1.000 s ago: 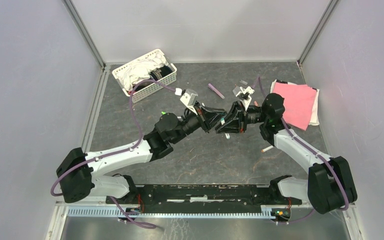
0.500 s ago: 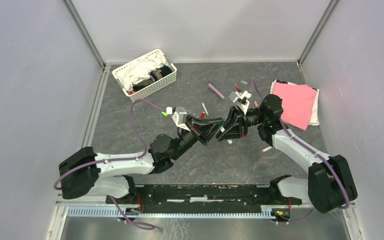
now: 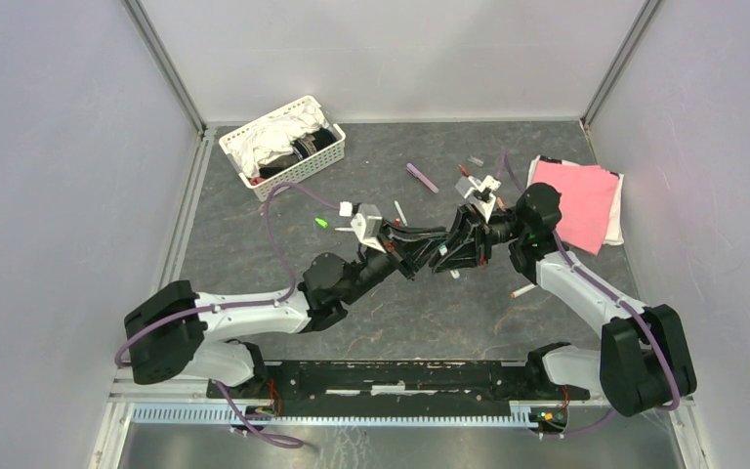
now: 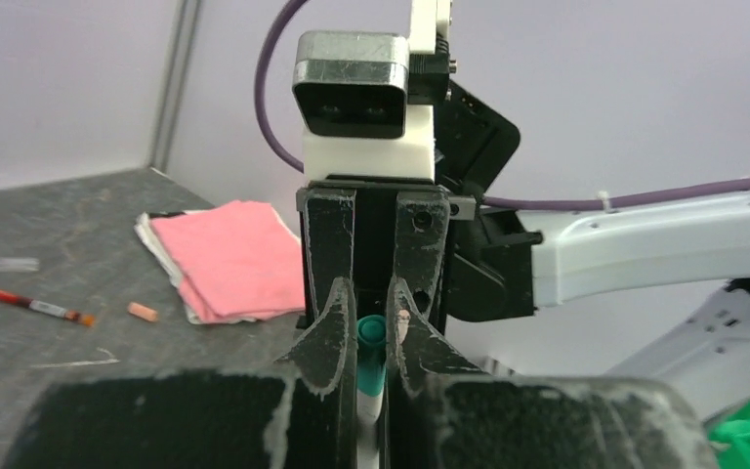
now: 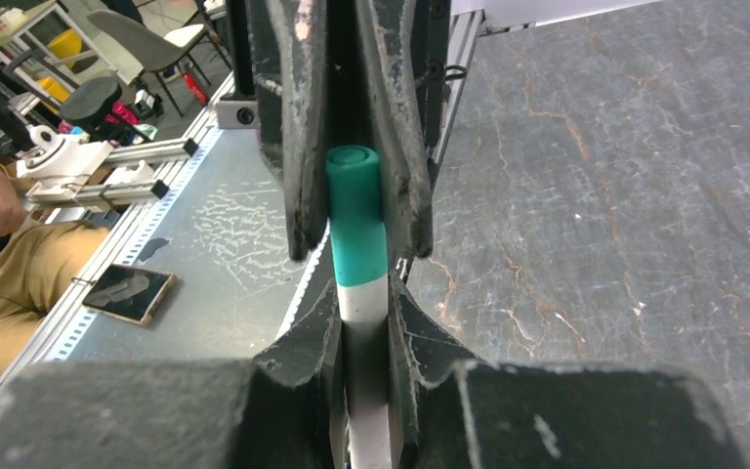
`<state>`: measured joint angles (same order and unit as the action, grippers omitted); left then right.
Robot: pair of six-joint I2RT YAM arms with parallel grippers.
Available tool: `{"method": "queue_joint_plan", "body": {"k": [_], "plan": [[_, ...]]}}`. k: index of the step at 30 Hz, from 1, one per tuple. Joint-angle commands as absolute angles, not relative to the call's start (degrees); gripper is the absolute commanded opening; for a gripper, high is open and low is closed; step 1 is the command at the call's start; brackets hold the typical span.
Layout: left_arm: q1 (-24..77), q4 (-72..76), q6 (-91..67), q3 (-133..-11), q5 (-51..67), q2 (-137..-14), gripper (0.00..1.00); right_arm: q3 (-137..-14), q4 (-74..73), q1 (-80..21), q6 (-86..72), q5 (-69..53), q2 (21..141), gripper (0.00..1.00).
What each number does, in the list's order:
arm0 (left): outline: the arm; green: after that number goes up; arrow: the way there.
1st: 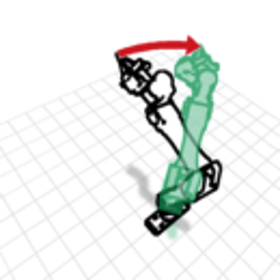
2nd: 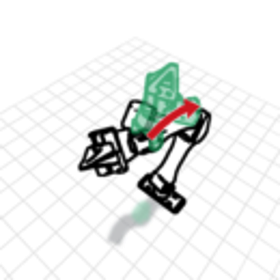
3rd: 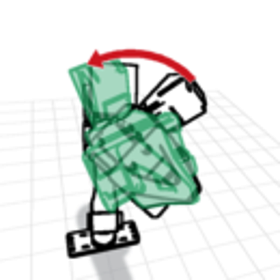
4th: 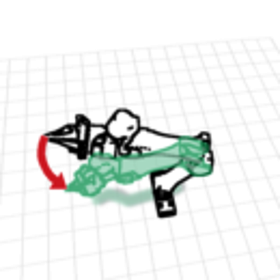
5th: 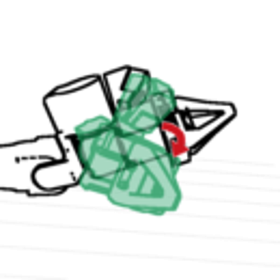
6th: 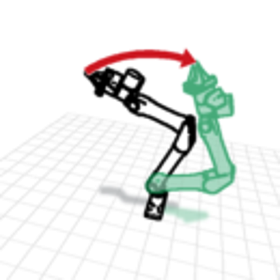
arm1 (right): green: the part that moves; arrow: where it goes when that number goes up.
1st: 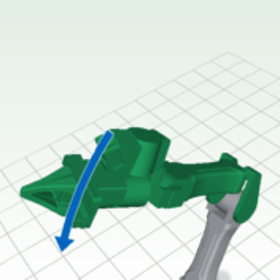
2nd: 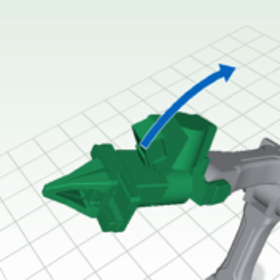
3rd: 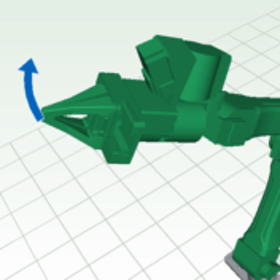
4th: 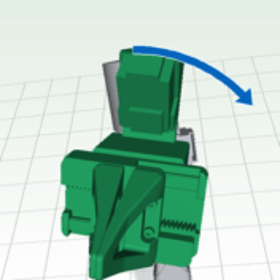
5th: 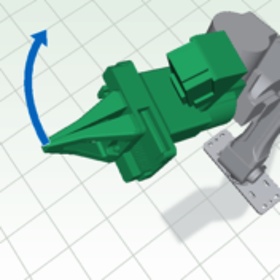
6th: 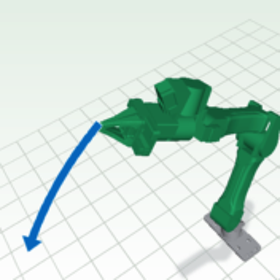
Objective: Insert the pens into the pen caps
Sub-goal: Press the pen cap onto the pen.
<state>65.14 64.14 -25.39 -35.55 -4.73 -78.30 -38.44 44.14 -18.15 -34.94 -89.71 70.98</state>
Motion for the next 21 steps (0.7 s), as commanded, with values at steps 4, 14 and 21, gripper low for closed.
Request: {"method": "queue_joint_plan", "body": {"k": [4, 14, 21], "plan": [[71.3, 29.9, -26.0, -29.9, 24.7, -86.9, 0.02, -44.3, 49.1, -18.0, -32.2, -62.2, 69.2, 0.0], [73.1, 31.8, -31.8, -29.1, 20.8, -88.8, 0.02, -44.4, 48.5, -17.7, -32.2, -61.5, 69.6, 0.0], [71.2, 33.3, -35.1, -30.6, 10.6, -83.1, 0.1, -43.1, 42.4, -18.2, -27.0, -62.6, 69.0, 0.0]]}}
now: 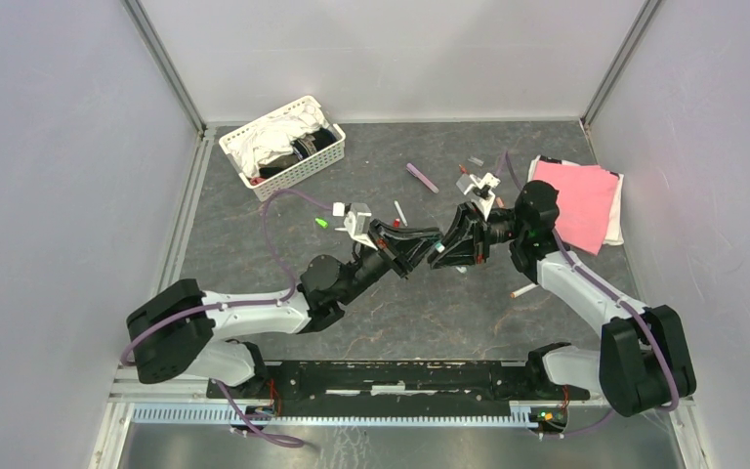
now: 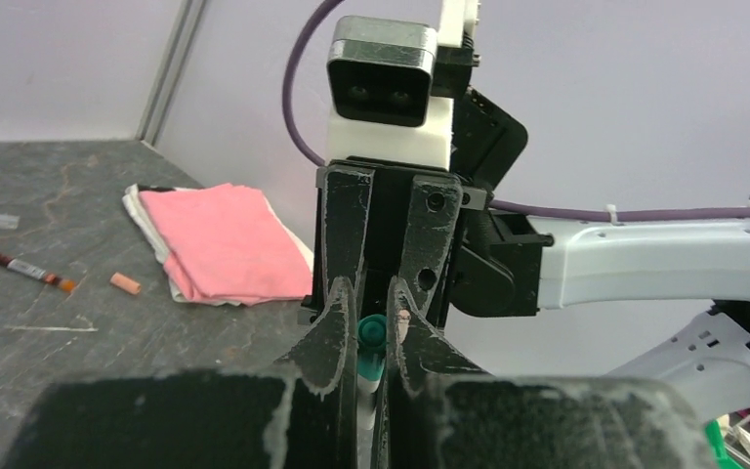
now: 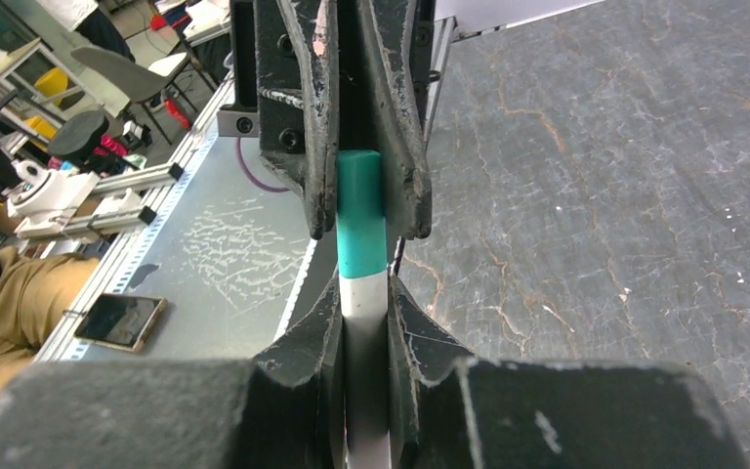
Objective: Insert the pens into the pen caps
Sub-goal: Press the pen cap onto the pen.
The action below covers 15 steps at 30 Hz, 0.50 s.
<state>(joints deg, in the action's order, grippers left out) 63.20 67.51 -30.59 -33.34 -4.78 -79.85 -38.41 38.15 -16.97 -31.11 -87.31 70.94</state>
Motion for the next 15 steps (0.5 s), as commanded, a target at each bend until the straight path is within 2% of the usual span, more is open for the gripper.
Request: {"method": "queue_joint_plan", "body": {"k": [1, 4, 8, 10, 15], "plan": [[70.4, 33.3, -35.8, -31.5, 9.4, -81.8, 0.14, -42.6, 41.8, -18.4, -26.2, -62.9, 69.0, 0.0], [67.9, 32.7, -37.3, -34.0, 5.1, -77.9, 0.33, -41.6, 38.4, -18.5, -22.5, -63.7, 68.5, 0.0], [64.8, 31.0, -36.6, -37.2, -0.5, -72.2, 0.71, -41.1, 31.3, -18.6, -15.4, -64.0, 67.5, 0.0], [63.4, 30.7, -34.0, -38.8, -2.4, -69.2, 0.79, -41.2, 26.0, -18.5, -10.3, -63.2, 67.1, 0.0], [62.9, 24.4, -24.7, -43.4, -6.9, -62.3, 0.88, -42.0, 19.4, -17.9, -3.5, -61.9, 66.9, 0.0]]}}
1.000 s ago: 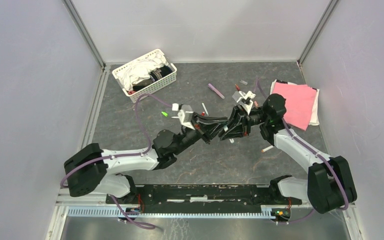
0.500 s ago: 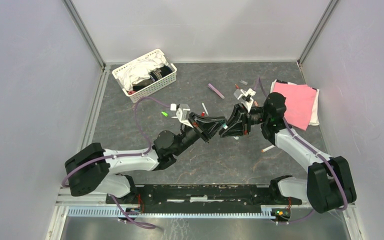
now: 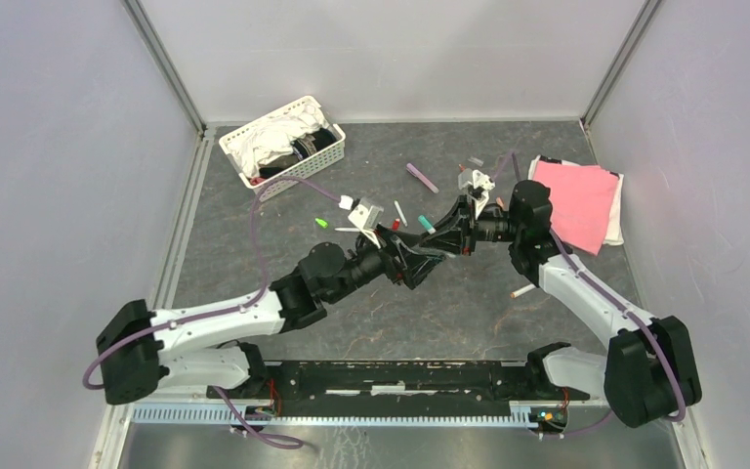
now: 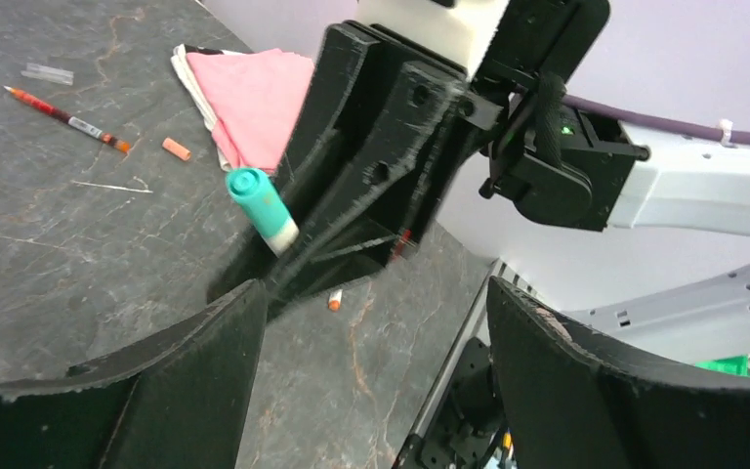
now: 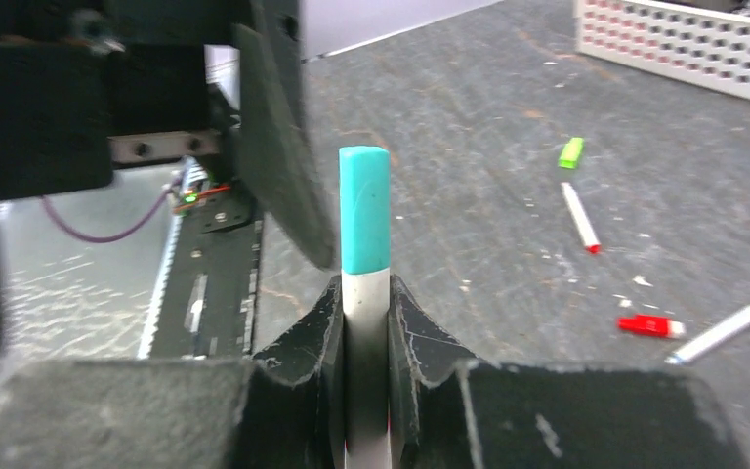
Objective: Insert the pens into the pen caps
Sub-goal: Place the pen at the center of the board.
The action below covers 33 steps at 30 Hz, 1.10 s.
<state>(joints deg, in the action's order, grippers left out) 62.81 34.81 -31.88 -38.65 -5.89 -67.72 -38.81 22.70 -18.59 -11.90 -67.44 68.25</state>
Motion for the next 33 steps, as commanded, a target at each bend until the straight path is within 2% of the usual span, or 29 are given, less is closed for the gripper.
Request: {"method": "queue_joint_plan", "body": {"k": [1, 7, 9, 12, 15, 19, 25, 33], "plan": [[62.9, 22.5, -23.4, -43.8, -8.1, -61.0, 0.88, -42.1, 19.3, -17.8, -3.5, -62.1, 67.0, 0.0], [62.8, 16.3, -18.9, -41.7, -15.0, -50.2, 0.92, -42.2, 19.4, -16.6, -3.6, -60.7, 68.3, 0.0], [62.8, 15.8, -18.0, -40.2, -16.6, -47.3, 0.95, -42.6, 18.3, -15.9, -2.9, -57.2, 69.1, 0.0], [62.8, 15.1, -17.1, -37.6, -19.9, -45.3, 0.97, -46.3, 10.7, -15.9, 3.3, -44.3, 71.7, 0.02], [62.8, 15.7, -17.6, -34.8, -22.1, -45.2, 0.97, -52.3, 5.1, -15.9, 7.6, -32.8, 77.7, 0.06], [62.7, 16.1, -18.3, -32.7, -24.5, -46.3, 0.97, -61.2, 1.5, -15.9, 11.0, -25.1, 87.9, 0.06], [62.7, 15.4, -19.3, -30.3, -28.4, -46.3, 0.97, -77.6, -5.6, -16.5, 15.1, -22.8, 105.2, 0.08], [62.1, 13.7, -20.7, -27.6, -33.5, -44.6, 0.99, -88.1, -8.2, -20.5, 15.7, -17.8, 118.6, 0.14]]}}
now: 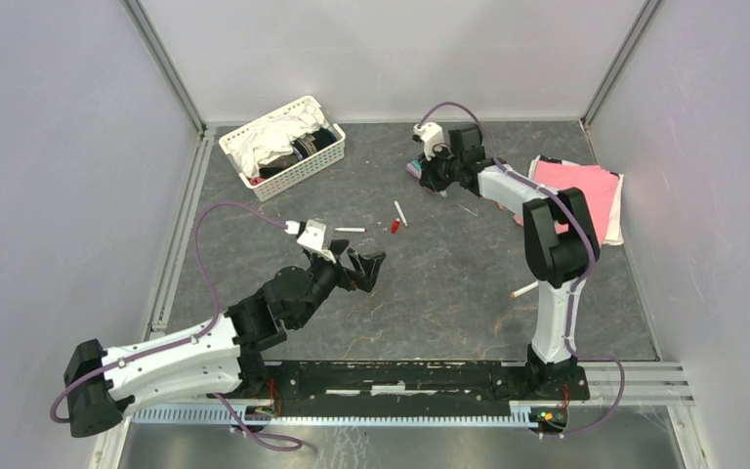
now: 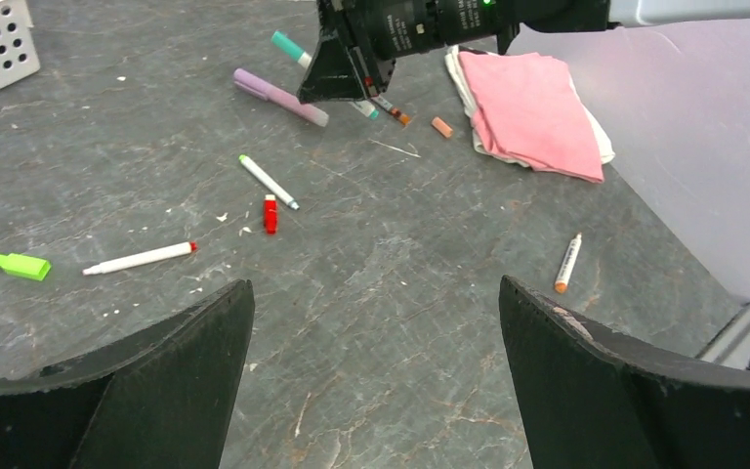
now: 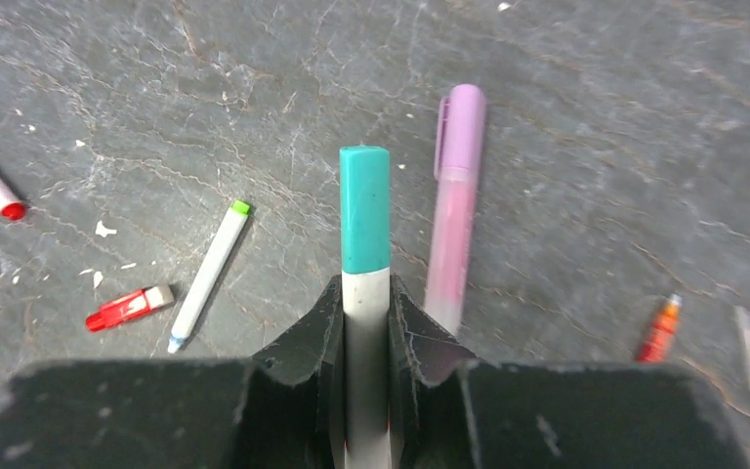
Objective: Insert the pens into the pen caps
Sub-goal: Place the pen at the center of the board.
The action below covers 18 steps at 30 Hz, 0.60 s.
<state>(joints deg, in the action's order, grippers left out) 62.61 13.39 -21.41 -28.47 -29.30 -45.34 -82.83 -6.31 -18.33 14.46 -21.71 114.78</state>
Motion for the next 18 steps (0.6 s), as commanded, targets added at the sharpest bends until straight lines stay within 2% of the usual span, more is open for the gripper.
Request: {"method": "queue_joint_plan", "body": {"k": [1, 7, 18], "plan": [[62.1, 13.6, -20.9, -27.5, -33.5, -44.7, 0.99, -89.5, -8.3, -20.9, 15.4, -16.9, 120.1, 0.14], [62.0, 13.0, -21.9, -27.3, -33.7, -45.3, 0.99, -96.1, -10.0, -22.7, 15.1, -11.2, 126.0, 0.17], [61.8, 13.2, -22.2, -28.2, -32.9, -46.8, 0.99, -97.5, -10.7, -23.0, 14.8, -9.1, 127.6, 0.3]]}}
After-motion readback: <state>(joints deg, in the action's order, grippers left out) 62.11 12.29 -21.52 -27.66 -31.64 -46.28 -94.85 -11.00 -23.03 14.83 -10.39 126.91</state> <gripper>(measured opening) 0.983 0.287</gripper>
